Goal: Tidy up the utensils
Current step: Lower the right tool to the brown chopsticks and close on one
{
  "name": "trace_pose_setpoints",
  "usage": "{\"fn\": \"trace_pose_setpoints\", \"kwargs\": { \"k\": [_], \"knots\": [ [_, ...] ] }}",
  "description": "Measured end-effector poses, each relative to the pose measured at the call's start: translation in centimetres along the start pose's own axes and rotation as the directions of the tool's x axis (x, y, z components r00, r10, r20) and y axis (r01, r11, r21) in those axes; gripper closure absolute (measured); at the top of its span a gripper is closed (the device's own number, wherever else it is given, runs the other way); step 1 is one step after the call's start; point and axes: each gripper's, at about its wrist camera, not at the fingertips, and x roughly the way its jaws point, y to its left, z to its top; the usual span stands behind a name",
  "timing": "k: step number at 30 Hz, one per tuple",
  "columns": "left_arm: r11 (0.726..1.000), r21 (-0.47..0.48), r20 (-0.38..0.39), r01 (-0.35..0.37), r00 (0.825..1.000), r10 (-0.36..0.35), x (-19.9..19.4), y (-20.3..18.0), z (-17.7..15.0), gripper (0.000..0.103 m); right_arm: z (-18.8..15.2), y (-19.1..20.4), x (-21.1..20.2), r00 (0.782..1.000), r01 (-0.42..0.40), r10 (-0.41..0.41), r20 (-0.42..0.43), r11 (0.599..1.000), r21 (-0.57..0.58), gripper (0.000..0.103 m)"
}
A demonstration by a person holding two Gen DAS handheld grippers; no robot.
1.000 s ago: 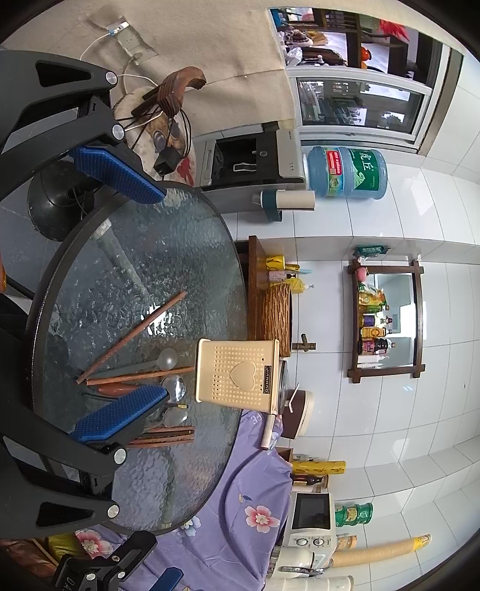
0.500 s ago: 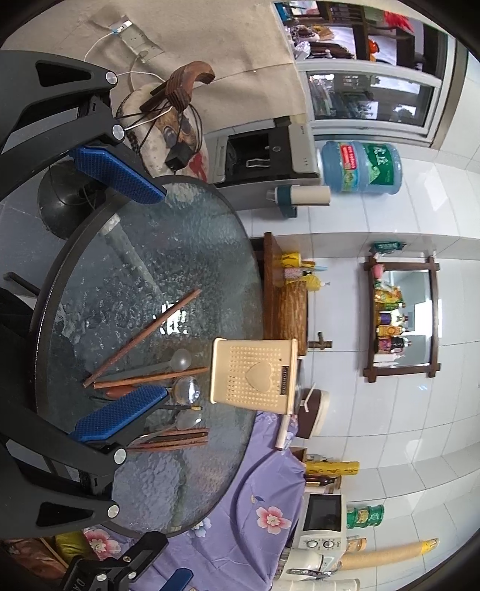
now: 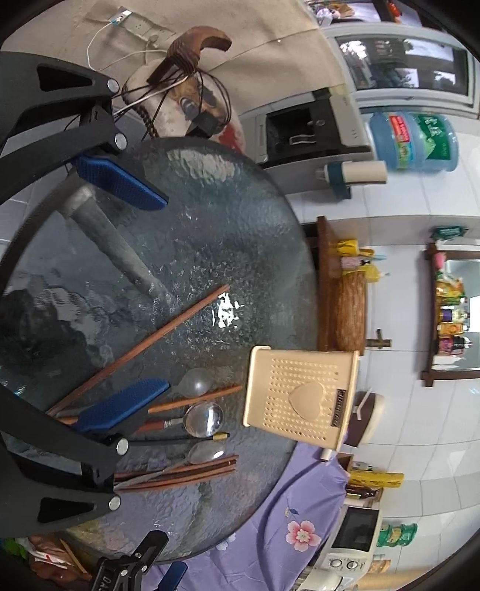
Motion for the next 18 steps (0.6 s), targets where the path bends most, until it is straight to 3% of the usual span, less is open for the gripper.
{"fn": "trace_pose_setpoints", "kwargs": {
  "k": [2,7,10,18],
  "knots": [
    [1.0,-0.004,-0.044,0.012,0.999,-0.012,1.5,0.3,0.5,0.026,0.7,-0.7,2.1,0.999,0.002,-0.002,-0.047,1.0,0.006,0.006],
    [0.999,-0.013,-0.12,0.032,0.992,-0.034,4.6,0.9,1.4,0.035,2.6,-1.9,6.3,0.989,-0.005,0.008,-0.146,1.0,0.018,0.019],
    [1.0,-0.005,-0.147,0.029,0.989,-0.03,6.1,1.0,1.8,0.036,3.7,-2.0,8.3,0.982,-0.019,0.023,-0.186,1.0,0.025,0.021],
    [0.999,0.028,-0.191,0.021,0.982,-0.015,8.4,0.8,2.5,0.037,4.8,-0.6,11.0,0.97,0.027,-0.037,-0.24,0.998,-0.048,0.028]
  ]
}}
